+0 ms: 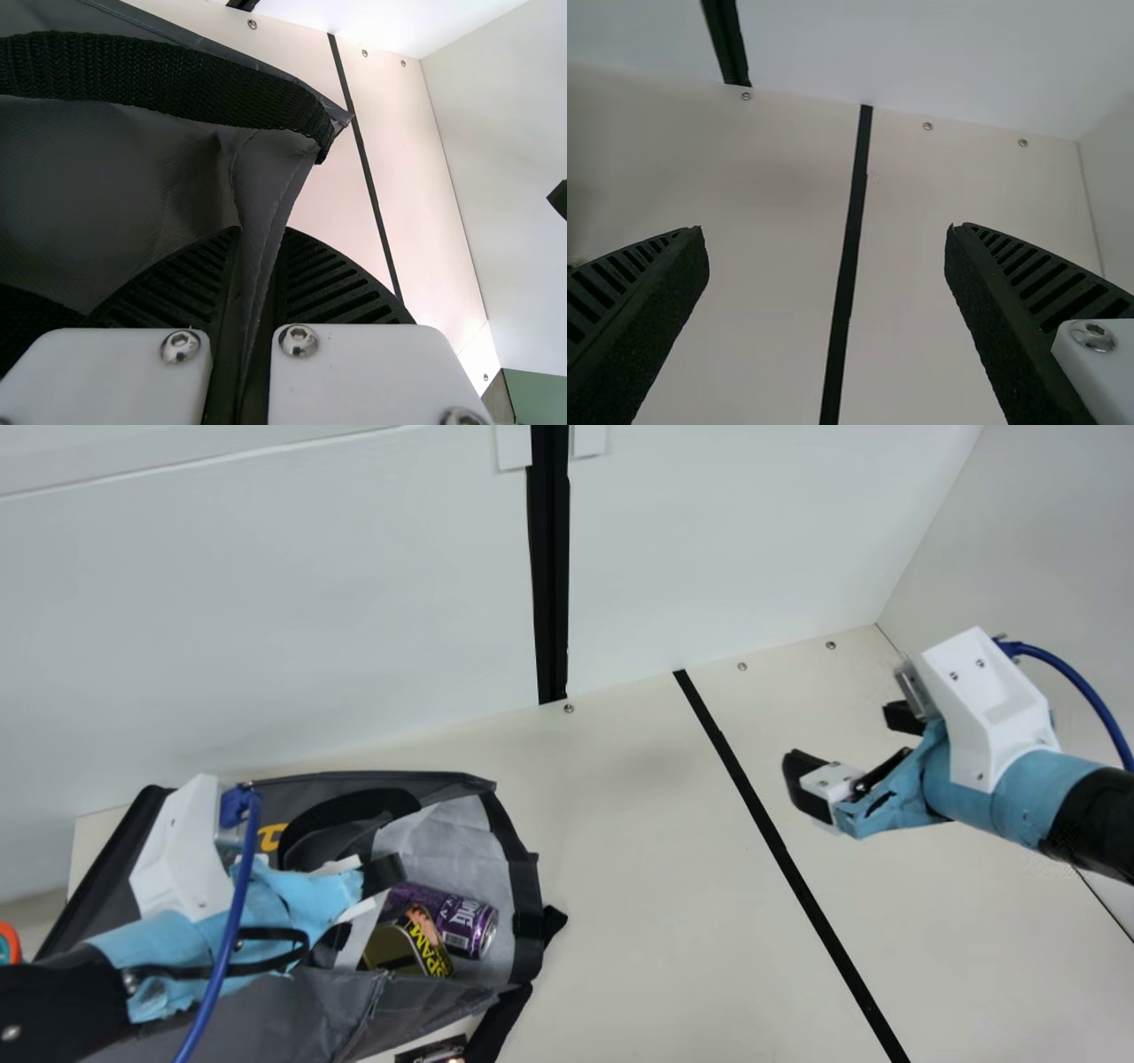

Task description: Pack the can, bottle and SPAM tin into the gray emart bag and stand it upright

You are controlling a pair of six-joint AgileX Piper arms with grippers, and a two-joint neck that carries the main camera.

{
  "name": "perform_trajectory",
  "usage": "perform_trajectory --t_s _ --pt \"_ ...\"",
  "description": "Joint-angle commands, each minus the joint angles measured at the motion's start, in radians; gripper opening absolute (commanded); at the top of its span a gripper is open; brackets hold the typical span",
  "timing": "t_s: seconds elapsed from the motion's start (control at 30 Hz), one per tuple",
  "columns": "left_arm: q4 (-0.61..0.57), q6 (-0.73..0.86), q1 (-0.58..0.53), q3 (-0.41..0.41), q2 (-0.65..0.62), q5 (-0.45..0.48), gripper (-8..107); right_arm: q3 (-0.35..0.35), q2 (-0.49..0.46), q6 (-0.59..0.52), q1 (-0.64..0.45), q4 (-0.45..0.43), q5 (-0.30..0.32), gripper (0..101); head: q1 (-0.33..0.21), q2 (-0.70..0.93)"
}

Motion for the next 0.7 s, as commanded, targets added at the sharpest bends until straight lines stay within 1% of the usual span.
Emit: perform_trajectory --t_s 0.0,0.3,0.43,0.67 --pt "0.000 0.000 0.000 0.000 0.000 0.000 -8 -0.005 -0.007 0.026 -0.012 -0.036 -0.003 95 -0.024 -0.001" --pt "0.000 0.000 0.000 0.000 0.000 0.000 -8 -0.043 -0.037 0.187 -0.053 -0.181 0.011 95 -0.024 -0.001" --pt "0.000 0.000 0.000 0.000 0.000 0.000 -8 -0.067 -0.048 0.269 -0.057 -0.252 0.036 95 -0.024 -0.001" --pt "0.000 0.000 0.000 0.000 0.000 0.000 -8 -0.115 -0.067 0.393 -0.046 -0.362 0.098 95 -0.024 -0.001"
